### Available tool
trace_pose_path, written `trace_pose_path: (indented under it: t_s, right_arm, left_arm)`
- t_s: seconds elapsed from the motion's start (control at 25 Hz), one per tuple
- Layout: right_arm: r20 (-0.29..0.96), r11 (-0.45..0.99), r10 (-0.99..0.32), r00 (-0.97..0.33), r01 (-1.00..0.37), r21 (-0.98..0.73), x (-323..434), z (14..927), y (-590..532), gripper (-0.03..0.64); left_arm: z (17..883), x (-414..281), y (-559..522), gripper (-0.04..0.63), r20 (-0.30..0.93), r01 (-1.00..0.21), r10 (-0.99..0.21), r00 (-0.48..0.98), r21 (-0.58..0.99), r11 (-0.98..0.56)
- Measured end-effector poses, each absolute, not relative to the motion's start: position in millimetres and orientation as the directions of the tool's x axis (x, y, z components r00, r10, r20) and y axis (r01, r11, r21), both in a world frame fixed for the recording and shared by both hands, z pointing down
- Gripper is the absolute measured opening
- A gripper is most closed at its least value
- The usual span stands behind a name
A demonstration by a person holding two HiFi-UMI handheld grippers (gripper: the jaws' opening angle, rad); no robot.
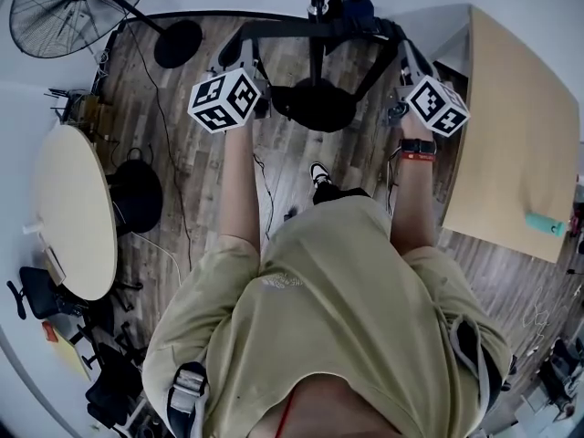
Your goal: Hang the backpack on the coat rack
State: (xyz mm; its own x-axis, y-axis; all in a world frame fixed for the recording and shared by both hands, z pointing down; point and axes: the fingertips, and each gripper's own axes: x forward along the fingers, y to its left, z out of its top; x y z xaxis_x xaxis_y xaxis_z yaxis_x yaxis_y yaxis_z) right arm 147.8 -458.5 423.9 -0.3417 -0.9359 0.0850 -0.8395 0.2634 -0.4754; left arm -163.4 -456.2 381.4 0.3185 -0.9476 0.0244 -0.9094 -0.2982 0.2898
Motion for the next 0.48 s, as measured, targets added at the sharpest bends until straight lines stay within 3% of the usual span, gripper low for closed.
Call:
trace_pose_path:
  t_s: [0.48]
  right_arm:
    - [0.141, 0.219, -0.938, -0.316, -0.857, -0.466, 155, 449, -505, 0.018]
  left_arm:
    - [412, -159, -514, 0.025, 0.092, -0.93, -0.945, 0.313, 0.233, -0.285]
